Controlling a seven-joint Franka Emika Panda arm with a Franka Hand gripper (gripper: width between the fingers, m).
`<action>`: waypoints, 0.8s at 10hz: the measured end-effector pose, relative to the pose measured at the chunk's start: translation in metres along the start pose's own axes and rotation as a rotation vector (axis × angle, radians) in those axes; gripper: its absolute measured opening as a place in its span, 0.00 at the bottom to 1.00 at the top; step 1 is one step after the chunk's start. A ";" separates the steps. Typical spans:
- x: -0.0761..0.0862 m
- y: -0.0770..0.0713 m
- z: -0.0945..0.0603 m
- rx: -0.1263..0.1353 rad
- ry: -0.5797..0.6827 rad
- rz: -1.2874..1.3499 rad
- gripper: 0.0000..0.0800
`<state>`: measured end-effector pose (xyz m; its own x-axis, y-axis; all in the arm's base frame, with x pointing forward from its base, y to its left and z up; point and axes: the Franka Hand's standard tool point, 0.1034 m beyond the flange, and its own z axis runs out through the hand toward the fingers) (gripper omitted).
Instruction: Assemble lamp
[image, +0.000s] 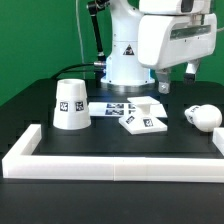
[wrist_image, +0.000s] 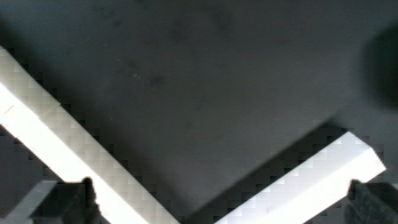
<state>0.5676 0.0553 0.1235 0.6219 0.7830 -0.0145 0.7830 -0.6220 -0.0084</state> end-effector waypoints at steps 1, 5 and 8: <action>0.000 0.000 0.000 0.000 0.000 0.000 0.87; 0.000 0.000 0.000 0.000 0.000 0.000 0.87; -0.041 -0.028 0.002 -0.025 0.009 0.153 0.87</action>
Offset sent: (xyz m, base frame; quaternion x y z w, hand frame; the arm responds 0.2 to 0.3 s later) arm 0.0000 0.0000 0.0000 0.0000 0.0000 0.0000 1.0000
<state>0.5206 0.0407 0.1221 0.7339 0.6792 -0.0044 0.6792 -0.7337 0.0177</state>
